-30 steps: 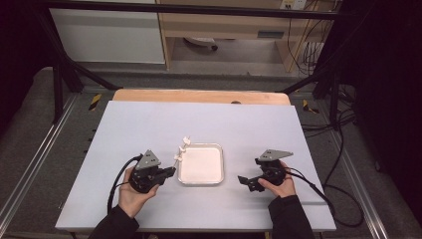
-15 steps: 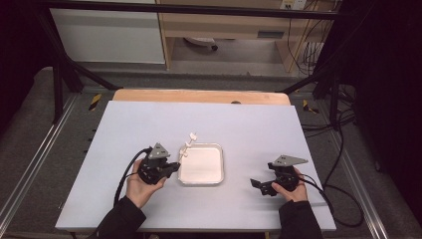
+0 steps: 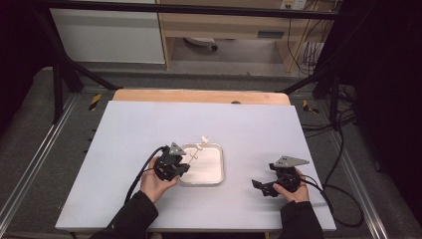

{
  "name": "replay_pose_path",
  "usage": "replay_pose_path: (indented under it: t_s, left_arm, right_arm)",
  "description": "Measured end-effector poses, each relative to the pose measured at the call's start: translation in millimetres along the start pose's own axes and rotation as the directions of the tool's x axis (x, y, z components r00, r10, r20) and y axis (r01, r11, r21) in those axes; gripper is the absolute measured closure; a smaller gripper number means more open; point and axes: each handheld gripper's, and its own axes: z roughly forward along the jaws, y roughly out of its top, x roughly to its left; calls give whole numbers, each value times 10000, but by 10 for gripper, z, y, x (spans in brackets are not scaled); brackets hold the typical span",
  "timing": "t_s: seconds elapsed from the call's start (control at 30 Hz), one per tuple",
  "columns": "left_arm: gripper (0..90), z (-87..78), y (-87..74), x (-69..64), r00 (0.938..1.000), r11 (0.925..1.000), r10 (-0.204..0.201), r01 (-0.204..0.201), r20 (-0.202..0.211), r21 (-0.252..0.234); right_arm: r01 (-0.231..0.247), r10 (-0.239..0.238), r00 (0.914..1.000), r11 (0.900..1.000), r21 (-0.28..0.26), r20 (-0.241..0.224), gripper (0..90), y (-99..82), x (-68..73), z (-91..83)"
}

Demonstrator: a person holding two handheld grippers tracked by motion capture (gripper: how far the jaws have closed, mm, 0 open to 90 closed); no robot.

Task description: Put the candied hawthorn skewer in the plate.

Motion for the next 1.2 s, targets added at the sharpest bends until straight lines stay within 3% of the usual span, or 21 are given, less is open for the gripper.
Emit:
replay_pose_path:
  t_s: [0.6, 0.93, 1.2]
  left_arm:
    - [884, 164, -60, -31, 9997, 9952, 9, 14, -230, 980]
    - [874, 170, -57, -19, 9996, 9952, -34, 60, -273, 980]
    - [743, 86, -71, 19, 9996, 9983, 264, -261, -43, 525]
  right_arm:
    - [-46, 47, 10000, 10000, 42, -51, 10, -4, 6, 8]
    - [0, 0, 10000, 10000, 14, -59, 10, -6, 8, 10]
    - [-10, 10, 10000, 10000, 30, -84, 10, -6, 12, 11]
